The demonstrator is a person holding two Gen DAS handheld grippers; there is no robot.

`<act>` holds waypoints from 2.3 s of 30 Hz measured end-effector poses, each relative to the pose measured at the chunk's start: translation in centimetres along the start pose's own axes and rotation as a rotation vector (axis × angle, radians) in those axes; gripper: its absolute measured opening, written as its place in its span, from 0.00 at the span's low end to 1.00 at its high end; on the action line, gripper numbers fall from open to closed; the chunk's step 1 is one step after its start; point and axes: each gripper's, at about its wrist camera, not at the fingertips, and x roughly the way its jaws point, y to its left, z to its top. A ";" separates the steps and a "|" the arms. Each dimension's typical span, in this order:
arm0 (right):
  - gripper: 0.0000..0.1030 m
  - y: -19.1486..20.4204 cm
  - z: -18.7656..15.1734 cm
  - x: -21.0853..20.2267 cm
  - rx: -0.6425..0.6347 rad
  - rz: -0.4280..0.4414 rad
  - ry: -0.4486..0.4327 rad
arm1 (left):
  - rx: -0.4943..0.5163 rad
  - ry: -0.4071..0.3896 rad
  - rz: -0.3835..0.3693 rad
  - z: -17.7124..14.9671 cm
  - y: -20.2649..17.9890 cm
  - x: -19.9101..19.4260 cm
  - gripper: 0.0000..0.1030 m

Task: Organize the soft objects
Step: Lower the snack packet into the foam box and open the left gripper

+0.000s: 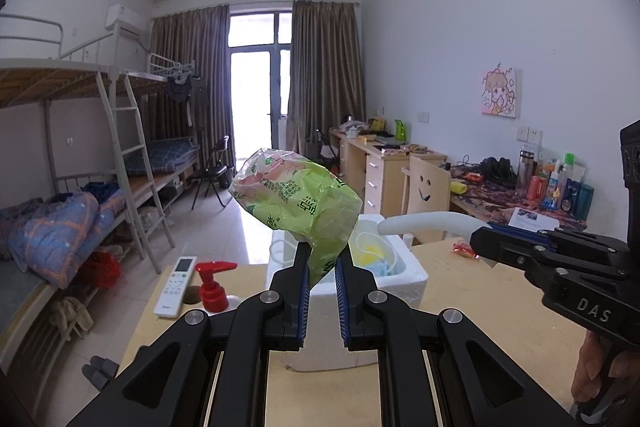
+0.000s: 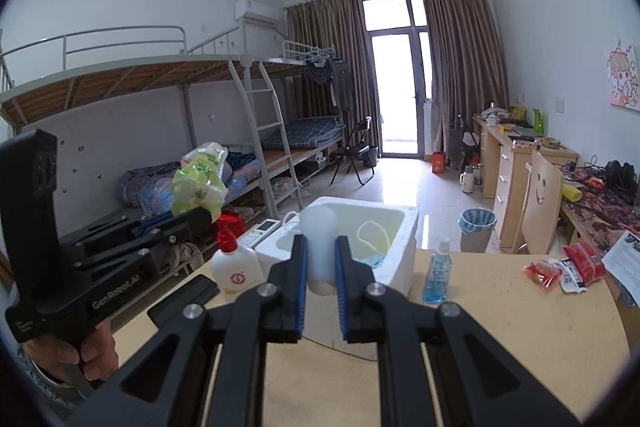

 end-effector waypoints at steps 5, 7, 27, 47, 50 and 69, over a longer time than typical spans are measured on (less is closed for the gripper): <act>0.15 -0.7 0.5 1.6 0.006 -0.018 0.023 | 0.011 0.003 0.008 0.5 0.0 1.2 0.12; 0.15 -0.9 0.8 2.0 0.002 -0.026 0.028 | 0.005 0.009 -0.002 0.7 0.3 1.6 0.12; 0.15 -2.3 2.4 7.1 -0.029 -0.052 0.080 | 0.016 0.081 0.009 1.8 1.2 8.2 0.12; 0.15 -3.4 2.8 7.4 -0.005 -0.098 0.079 | 0.017 0.151 -0.068 1.8 0.1 12.3 0.12; 0.15 -3.7 2.9 6.7 -0.006 -0.120 0.073 | 0.022 0.155 -0.081 1.8 -0.6 12.7 0.12; 0.15 -4.9 2.8 4.5 0.018 -0.174 0.042 | 0.048 0.112 -0.069 2.1 -1.4 12.9 0.99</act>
